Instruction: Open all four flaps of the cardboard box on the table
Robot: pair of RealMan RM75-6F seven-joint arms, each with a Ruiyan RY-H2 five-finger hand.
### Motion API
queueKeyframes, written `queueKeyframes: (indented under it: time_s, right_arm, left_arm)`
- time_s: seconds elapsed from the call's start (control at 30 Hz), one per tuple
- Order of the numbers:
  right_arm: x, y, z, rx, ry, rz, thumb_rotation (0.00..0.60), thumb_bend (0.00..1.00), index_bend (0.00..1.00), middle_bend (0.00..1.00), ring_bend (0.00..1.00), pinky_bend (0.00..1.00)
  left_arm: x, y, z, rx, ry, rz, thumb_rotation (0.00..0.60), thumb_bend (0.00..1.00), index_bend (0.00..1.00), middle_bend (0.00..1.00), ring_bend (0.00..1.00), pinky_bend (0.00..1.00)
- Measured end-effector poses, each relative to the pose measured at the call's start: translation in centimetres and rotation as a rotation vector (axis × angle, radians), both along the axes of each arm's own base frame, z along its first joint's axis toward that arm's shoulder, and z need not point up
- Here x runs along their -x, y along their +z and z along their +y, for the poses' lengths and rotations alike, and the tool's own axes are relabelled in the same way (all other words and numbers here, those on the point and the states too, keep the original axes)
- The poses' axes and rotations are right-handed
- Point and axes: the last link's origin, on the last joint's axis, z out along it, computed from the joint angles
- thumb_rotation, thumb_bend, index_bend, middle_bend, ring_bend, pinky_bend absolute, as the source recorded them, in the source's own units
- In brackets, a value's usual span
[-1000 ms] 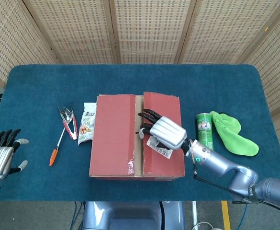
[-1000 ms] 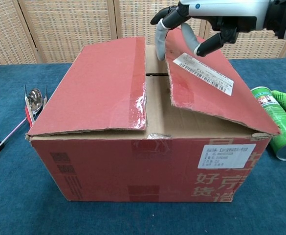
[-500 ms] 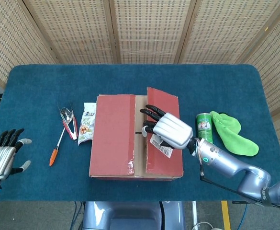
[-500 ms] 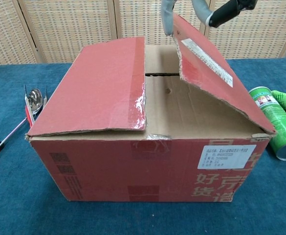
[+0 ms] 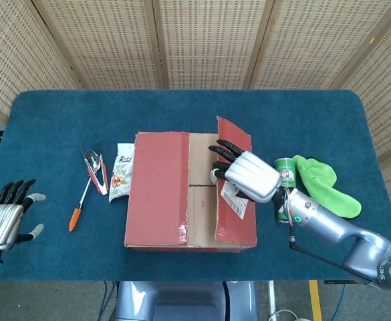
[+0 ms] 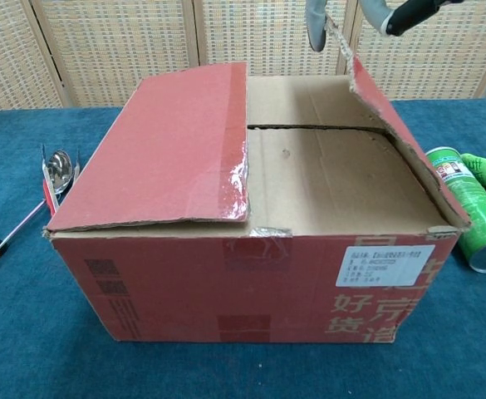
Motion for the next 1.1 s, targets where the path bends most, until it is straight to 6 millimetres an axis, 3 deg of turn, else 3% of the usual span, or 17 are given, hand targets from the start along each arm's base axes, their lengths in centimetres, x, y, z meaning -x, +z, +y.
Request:
queueKeyframes:
  time_s: [1.1]
  right_arm:
    - [3.0, 6.8, -1.6, 0.164, -0.067, 0.097, 0.6, 1.0, 0.44, 0.4, 0.09, 0.0]
  left_arm:
    - [-0.4, -0.2, 0.5, 0.004, -0.02, 0.0, 0.6, 0.27, 0.3, 0.09, 0.03, 0.0]
